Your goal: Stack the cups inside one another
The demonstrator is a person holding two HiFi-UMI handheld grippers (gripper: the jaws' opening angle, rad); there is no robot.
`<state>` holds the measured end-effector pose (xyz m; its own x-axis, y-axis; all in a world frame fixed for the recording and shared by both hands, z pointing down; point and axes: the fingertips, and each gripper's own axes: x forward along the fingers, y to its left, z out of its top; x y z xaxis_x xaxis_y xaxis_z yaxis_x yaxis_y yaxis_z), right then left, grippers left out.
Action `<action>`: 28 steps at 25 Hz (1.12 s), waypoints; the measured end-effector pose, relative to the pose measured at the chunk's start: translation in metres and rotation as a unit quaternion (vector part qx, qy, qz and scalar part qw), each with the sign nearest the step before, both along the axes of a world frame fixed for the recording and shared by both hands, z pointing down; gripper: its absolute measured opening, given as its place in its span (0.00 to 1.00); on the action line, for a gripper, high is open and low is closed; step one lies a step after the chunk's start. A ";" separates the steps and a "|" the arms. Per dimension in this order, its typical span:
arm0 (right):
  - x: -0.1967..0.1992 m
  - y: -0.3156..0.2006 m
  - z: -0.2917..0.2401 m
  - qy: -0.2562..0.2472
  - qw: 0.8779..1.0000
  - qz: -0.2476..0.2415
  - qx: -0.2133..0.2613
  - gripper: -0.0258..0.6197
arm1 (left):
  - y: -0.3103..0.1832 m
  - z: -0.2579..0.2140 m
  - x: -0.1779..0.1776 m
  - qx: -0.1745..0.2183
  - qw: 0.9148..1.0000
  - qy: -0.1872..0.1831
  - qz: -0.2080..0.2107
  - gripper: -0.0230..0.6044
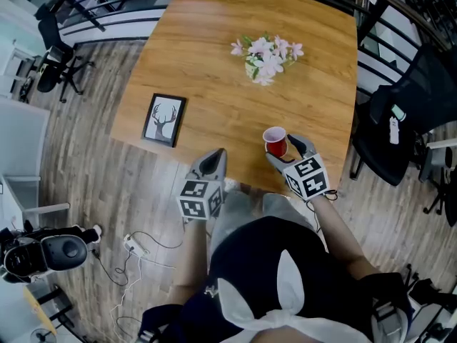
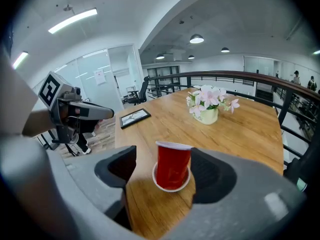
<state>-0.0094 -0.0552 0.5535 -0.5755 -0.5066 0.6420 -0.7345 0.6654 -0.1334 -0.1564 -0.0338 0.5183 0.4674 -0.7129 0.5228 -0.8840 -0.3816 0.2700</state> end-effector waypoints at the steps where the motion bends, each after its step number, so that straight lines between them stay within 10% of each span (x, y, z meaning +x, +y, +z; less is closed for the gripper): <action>1: 0.000 0.001 0.000 0.000 1.000 0.000 -0.001 0.56 | 0.001 0.000 0.000 -0.001 1.000 -0.001 0.000 0.06; 28: 0.013 0.003 0.026 0.065 0.998 0.002 0.014 0.37 | 0.003 0.000 0.002 -0.002 1.000 -0.002 0.004 0.06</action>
